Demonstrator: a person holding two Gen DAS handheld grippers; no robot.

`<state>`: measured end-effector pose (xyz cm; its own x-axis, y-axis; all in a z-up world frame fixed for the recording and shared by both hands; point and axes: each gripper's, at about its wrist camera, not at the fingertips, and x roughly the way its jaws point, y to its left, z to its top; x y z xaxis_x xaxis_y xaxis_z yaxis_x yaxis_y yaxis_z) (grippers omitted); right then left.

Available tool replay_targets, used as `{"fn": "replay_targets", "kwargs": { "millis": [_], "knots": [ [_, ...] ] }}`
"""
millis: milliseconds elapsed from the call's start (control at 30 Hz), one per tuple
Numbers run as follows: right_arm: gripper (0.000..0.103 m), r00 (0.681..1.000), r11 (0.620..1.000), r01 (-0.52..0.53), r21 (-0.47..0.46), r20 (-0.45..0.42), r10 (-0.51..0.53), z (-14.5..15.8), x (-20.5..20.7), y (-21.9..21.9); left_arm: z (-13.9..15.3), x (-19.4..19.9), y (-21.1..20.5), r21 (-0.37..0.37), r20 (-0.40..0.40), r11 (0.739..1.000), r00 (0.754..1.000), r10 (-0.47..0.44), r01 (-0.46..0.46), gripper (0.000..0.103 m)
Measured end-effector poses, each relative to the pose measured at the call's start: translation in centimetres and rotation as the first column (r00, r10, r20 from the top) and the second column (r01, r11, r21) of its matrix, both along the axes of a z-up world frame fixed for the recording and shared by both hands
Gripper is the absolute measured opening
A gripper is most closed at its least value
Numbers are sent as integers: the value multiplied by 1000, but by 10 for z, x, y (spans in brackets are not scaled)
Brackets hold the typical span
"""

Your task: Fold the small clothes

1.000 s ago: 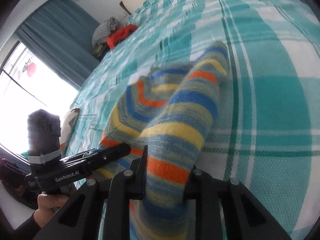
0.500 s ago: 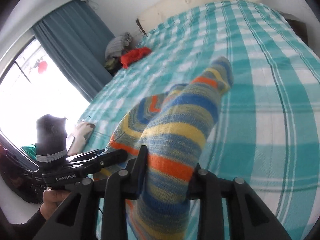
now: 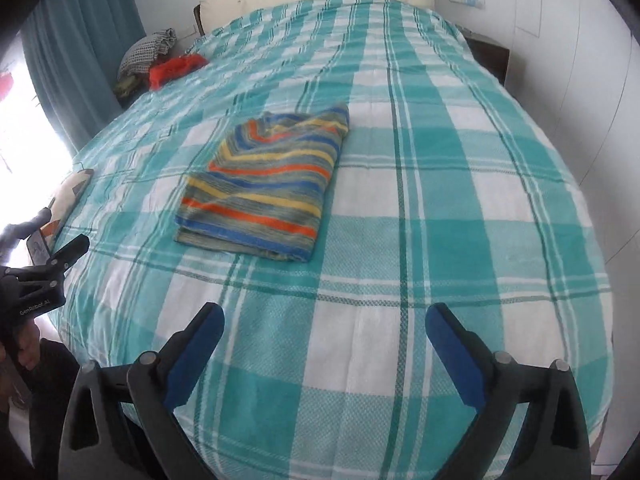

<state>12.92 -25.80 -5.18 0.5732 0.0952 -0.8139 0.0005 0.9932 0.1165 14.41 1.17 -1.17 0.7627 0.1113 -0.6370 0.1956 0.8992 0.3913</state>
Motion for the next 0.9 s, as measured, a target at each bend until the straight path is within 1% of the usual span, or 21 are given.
{"fn": "replay_targets", "kwargs": {
  "millis": [67,133,200,300,400,467,533,600,667,733,800,867,900],
  "knots": [
    [102,998,999,-11,-47,55,14,35,-10,13,28,-16,1,-18,36,1000,999,-5,6,101],
    [103,995,994,-21,-103,100,32,66,-17,29,49,-34,7,-77,37,997,999,-8,11,101],
    [103,990,990,-41,-138,124,59,90,-32,43,62,-55,11,-147,18,989,1000,-19,21,101],
    [103,987,985,-48,-166,144,72,111,-61,58,63,-84,16,-222,-7,975,1000,0,-1,102],
    [103,990,983,-34,-183,131,58,118,-91,69,50,-111,19,-277,-47,961,999,-6,-7,102],
    [103,991,986,-17,-163,126,38,119,-113,72,44,-125,19,-275,-72,961,997,10,-30,102],
    [103,993,991,4,-130,118,11,118,-135,73,42,-138,20,-285,-98,958,995,6,-34,102],
    [103,993,993,35,-116,113,-22,118,-155,73,45,-149,23,-309,-120,951,993,-11,-27,102],
    [103,993,992,60,-109,108,-48,118,-174,73,50,-161,23,-311,-119,950,993,-14,-24,102],
    [103,993,991,65,-117,106,-52,121,-190,75,54,-168,24,-293,-112,956,994,-17,-17,102],
    [103,991,986,78,-148,122,-60,128,-203,78,60,-173,22,-264,-103,965,995,-15,-13,102],
    [103,988,982,85,-168,143,-61,134,-213,80,64,-174,22,-238,-112,970,994,17,-44,102],
    [103,986,981,89,-170,152,-63,137,-216,81,66,-173,23,-242,-130,968,991,32,-63,102]
  ]
}}
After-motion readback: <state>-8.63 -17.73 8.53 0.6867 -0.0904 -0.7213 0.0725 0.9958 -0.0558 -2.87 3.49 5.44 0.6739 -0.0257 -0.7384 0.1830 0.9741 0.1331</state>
